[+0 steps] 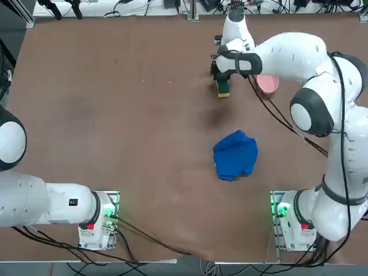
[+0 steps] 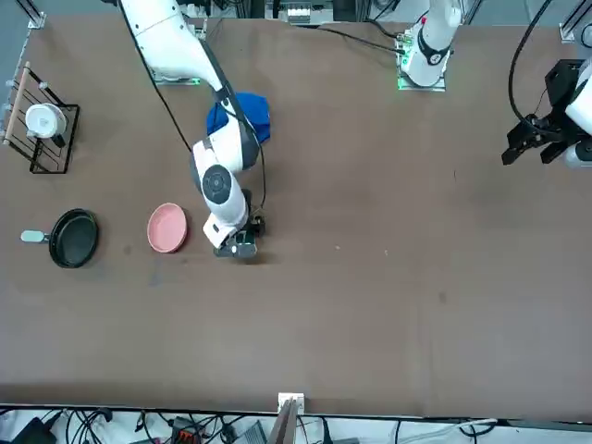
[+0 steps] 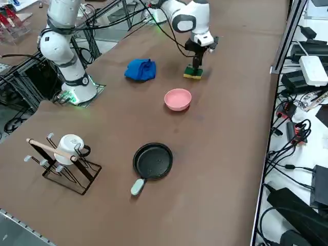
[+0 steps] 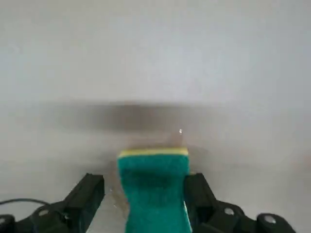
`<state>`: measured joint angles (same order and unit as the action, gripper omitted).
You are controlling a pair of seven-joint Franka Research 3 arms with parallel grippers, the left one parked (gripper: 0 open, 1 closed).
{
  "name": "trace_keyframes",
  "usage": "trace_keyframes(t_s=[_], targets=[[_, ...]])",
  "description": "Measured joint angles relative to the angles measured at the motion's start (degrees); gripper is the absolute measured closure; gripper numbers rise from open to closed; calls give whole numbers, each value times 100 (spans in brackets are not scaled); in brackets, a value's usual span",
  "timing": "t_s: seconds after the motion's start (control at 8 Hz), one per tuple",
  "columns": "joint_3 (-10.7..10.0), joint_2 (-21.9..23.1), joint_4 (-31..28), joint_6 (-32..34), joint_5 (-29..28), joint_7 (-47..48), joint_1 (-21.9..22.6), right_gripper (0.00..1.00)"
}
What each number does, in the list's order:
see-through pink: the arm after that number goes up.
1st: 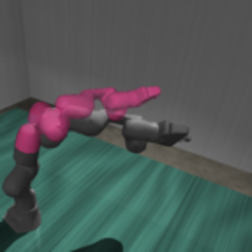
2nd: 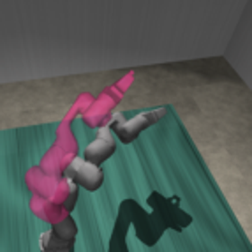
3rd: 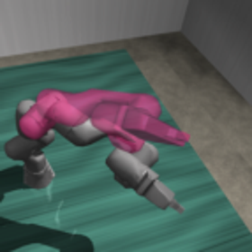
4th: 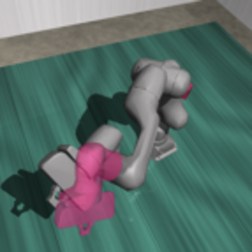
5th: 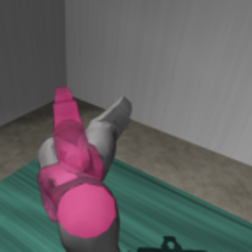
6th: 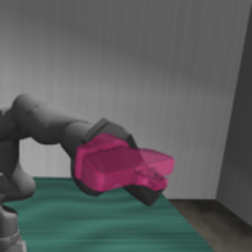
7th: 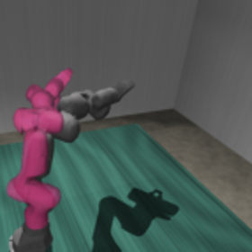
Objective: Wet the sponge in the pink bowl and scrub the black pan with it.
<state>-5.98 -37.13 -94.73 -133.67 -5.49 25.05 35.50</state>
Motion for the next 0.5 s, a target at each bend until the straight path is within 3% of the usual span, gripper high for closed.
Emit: trace_keyframes(t_s=[0.5], targets=[[-131, 969, 102, 533, 14, -36, -495, 0]])
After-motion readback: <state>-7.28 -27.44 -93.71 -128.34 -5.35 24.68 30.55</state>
